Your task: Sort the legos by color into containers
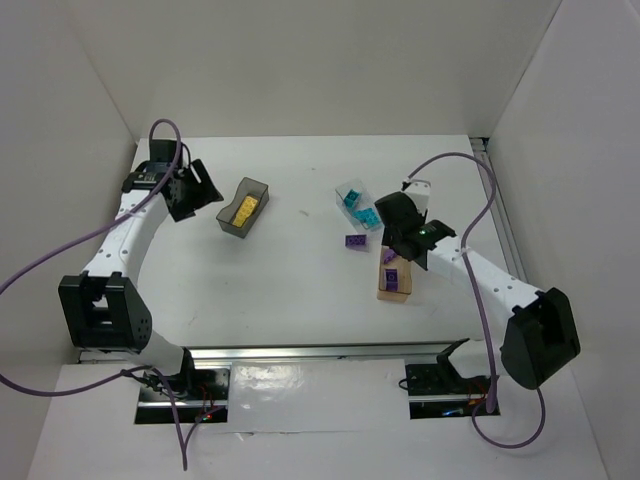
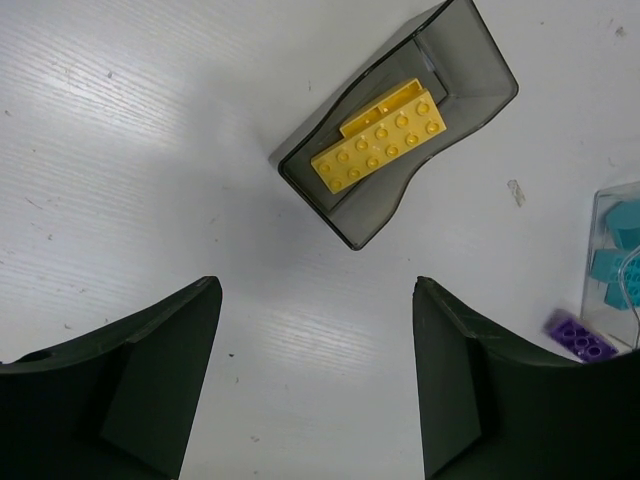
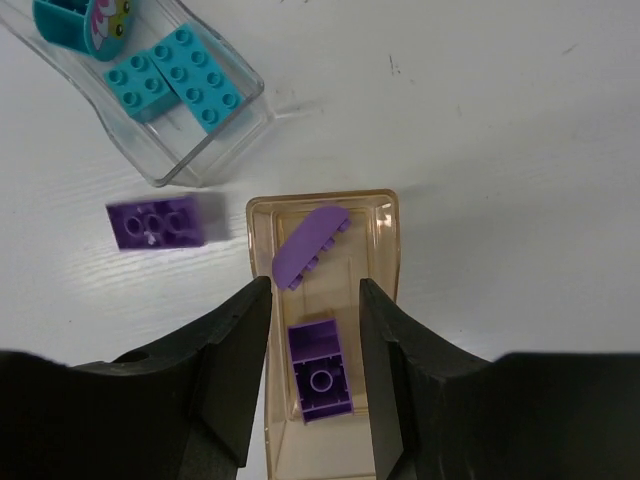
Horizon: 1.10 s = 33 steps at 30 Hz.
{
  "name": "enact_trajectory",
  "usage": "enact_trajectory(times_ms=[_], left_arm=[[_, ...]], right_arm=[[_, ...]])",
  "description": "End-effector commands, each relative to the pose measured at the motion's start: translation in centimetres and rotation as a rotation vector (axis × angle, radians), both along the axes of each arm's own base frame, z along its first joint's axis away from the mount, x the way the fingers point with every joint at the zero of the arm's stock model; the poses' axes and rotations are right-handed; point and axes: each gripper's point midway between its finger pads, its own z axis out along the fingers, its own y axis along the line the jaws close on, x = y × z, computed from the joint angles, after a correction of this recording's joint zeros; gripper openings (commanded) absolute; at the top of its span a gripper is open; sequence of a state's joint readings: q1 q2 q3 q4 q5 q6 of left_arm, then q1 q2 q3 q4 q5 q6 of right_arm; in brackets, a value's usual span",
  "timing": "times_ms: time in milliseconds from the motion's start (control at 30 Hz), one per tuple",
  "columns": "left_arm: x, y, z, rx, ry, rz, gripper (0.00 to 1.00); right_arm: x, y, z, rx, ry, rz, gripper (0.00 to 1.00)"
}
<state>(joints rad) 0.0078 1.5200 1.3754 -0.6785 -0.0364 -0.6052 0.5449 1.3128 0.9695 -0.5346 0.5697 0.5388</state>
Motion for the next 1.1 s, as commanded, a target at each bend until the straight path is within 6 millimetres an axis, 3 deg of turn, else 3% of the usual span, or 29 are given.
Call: enact_trajectory(times_ms=[0,133,200,300,333,367,533,833,1067], left_arm=[[-0.3,-0.7,1.9,-0.008,-0.062,-0.033,0.82],[-0.5,-1.0,1.9,-0.015,-0.062,-0.035,0.82],[-0.5,-1.0,1.9,-0.015,-0.062,-0.035,0.82],[-0.8,-1.4,1.5,-0.015,-0.051,-0.045,0.82],[-0.8,-1.8,1.5,-0.015,-0.051,-0.055,0.82],[-0.8,-1.8,1.5,-0.015,-0.051,-0.055,0.82],[-0.8,-1.8,1.4,0.0,-0.051,-0.051,0.82],[-0.7,-1.4,1.1,0.02,-0.042,-0.046,0.82],[-0.5,-1.0,0.4,0.048,-0.024,-0.049,0.82]], right_arm=[[0.8,0.6,0.8,0.077,-0.049,-0.008,0.48],[1.5,1.9,1.3,0.097,-0.045,0.052,0.49],[1.6,4.3,1.4,0.124,-0.038,0.114,0.5],[1.5,7.3,0.1,0.146,0.013,0.195,0.58],[1.5,7.9,-0.5,0.145,0.028,0.21,0.63],[1.9,8.2,-0.7,0.143,0.032,0.21,0.74],[3.0,11.0,-3.5,0.129,0.1,0.261,0.89],[6.5,14.1,-7.0,0.168,0.136,0.213,0.95],[8.2,14.0,-10.2,0.115,0.169,0.11,0.92]])
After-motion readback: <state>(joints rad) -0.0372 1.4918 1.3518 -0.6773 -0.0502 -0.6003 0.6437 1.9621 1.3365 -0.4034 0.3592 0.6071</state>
